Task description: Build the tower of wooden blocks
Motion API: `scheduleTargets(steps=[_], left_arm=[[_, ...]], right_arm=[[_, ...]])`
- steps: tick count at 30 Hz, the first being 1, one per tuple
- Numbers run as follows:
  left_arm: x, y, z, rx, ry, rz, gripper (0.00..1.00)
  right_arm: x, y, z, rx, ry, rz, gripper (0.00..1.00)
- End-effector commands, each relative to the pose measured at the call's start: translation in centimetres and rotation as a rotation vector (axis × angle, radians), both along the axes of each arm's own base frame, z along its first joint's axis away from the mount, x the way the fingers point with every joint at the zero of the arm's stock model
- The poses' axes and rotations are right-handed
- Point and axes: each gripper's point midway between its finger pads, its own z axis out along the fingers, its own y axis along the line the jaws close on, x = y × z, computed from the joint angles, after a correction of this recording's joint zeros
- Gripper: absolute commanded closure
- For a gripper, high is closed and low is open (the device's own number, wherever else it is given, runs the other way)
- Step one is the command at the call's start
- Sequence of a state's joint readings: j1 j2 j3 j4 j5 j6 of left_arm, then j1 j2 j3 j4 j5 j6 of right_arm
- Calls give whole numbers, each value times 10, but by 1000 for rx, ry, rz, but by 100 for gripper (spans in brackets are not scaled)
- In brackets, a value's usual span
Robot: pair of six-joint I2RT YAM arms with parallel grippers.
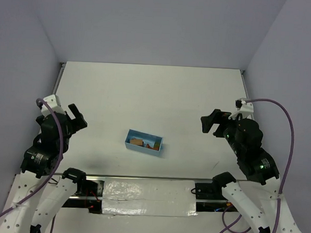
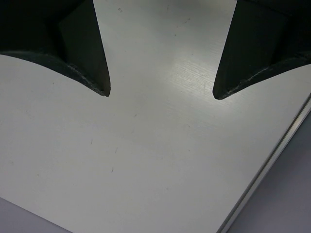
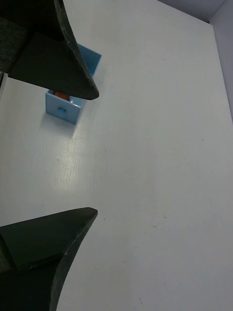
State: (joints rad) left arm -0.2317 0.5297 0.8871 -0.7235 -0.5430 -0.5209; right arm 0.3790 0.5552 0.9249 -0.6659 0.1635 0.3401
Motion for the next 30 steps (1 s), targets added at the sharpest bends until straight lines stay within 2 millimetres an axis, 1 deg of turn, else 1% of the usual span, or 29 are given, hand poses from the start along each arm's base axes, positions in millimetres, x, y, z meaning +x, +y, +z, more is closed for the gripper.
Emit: scheduleTargets(steps=[1, 4, 5, 6, 7, 8, 9, 10, 11, 12, 13, 14, 15, 16, 17, 18, 19, 20, 21, 22, 23, 24, 26, 27, 30], left_arm=[[9, -5, 6, 14, -23, -31, 1], [10, -5, 5, 14, -16, -34, 0], [10, -6, 5, 14, -16, -39, 0], [11, -7, 4, 14, -13, -42, 1], [11, -7, 4, 15, -13, -44, 1], [11, -8, 3, 13, -13, -47, 0], [11, -8, 2, 15, -9, -49, 1], [12, -9, 3, 14, -11, -54, 0], [12, -10, 2, 13, -10, -60, 1], [12, -10, 2, 14, -8, -62, 0], [13, -11, 1, 14, -6, -65, 0], [13, -11, 1, 14, -4, -66, 1], [13, -12, 0, 12, -3, -74, 1], [14, -15, -1, 12, 1, -89, 1], [16, -17, -1, 10, -3, -105, 0], [17, -21, -2, 6, 1, -126, 1], [17, -21, -2, 7, 2, -125, 0], [17, -20, -3, 9, 9, -120, 1], [17, -21, -3, 8, 10, -121, 0], [17, -21, -3, 7, 9, -124, 1], [17, -22, -3, 7, 7, -130, 1], [17, -22, -3, 7, 5, -130, 1], [17, -23, -3, 5, 4, -137, 0], [17, -23, -3, 6, 4, -137, 0], [17, -24, -2, 6, 0, -139, 1]], right_arm=[[7, 9, 7, 18, -24, 32, 0], [8, 16, 5, 20, -25, 73, 0], [10, 23, 7, 30, -44, 102, 0], [7, 36, 9, 47, -53, 178, 0], [8, 48, -2, 54, -35, 244, 0], [11, 62, 4, 73, -74, 314, 0], [5, 81, 1, 107, -57, 425, 0], [11, 96, -17, 114, 10, 477, 0], [13, 111, -18, 119, 12, 538, 0], [13, 125, -24, 105, 34, 585, 0], [32, 134, -37, 19, 66, 555, 0], [23, 157, -48, -49, 97, 617, 1], [26, 167, -56, -116, 114, 631, 3], [44, 178, -69, -231, 139, 614, 6], [36, 195, -82, -307, 173, 661, 14], [46, 210, -95, -384, 201, 658, 16], [44, 217, -104, -481, 196, 673, 20], [47, 225, -112, -519, 210, 681, 23], [58, 234, -125, -573, 230, 652, 26], [62, 239, -130, -614, 222, 663, 29], [67, 247, -131, -619, 215, 673, 34], [69, 254, -147, -638, 237, 689, 34], [71, 268, -153, -634, 231, 749, 35], [69, 272, -167, -649, 257, 774, 37], [60, 285, -179, -642, 278, 856, 40]])
